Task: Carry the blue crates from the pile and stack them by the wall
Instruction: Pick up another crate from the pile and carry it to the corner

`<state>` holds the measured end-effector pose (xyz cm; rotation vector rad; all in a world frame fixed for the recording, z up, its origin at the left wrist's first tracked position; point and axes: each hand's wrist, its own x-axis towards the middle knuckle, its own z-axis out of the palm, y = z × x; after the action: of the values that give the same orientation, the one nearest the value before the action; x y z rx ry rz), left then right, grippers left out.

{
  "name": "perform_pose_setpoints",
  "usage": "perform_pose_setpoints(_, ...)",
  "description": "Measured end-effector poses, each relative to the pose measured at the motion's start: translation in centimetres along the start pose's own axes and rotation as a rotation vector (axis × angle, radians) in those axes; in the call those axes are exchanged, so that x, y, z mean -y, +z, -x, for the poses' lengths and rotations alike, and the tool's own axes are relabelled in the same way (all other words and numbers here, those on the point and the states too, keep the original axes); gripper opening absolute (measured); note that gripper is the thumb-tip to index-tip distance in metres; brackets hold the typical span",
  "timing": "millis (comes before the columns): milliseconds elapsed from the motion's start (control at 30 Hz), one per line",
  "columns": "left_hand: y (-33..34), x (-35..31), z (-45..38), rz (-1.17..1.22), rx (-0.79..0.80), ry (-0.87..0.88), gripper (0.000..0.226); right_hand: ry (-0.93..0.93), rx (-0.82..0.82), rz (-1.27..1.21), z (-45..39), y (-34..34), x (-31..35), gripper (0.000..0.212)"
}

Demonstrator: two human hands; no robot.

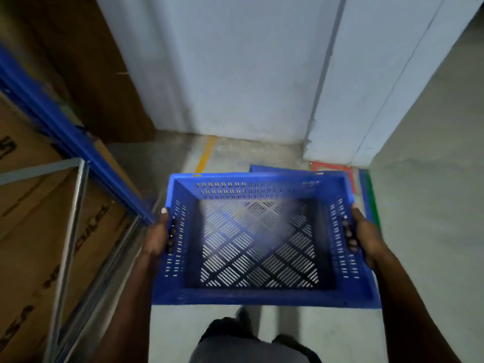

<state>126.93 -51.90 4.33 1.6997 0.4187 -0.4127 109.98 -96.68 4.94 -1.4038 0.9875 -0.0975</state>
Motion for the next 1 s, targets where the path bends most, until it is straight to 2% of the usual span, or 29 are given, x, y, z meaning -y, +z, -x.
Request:
perform_pose_setpoints(200,10.8,-8.9,-13.6,-0.130,0.077,-0.001,0.065,0.059,-0.093,-0.045,-12.1,-1.9,4.9,0.056)
perform_pose_setpoints(400,20.8,-12.2,-25.2,-0.161,0.142,-0.059,0.064,0.080,-0.122,-0.013,-27.4,-2.2,8.5,0.057)
perform_pose_setpoints(733,33.9,-11.7,-43.1,-0.179,0.030,-0.206,0.060,0.221,-0.107,0.047,-52.1,0.6,10.9,0.057)
perform_pose_setpoints(900,39.8,-8.0,-54.8,-0.309,0.028,-0.177,0.069,0.264,-0.098,0.067,-63.5,3.5,6.4,0.067)
perform_pose_setpoints(1000,42.6,-4.5,-62.4,-0.359,0.079,-0.147,0.075,0.267,-0.082,0.078,-69.9,5.3,1.7,0.088)
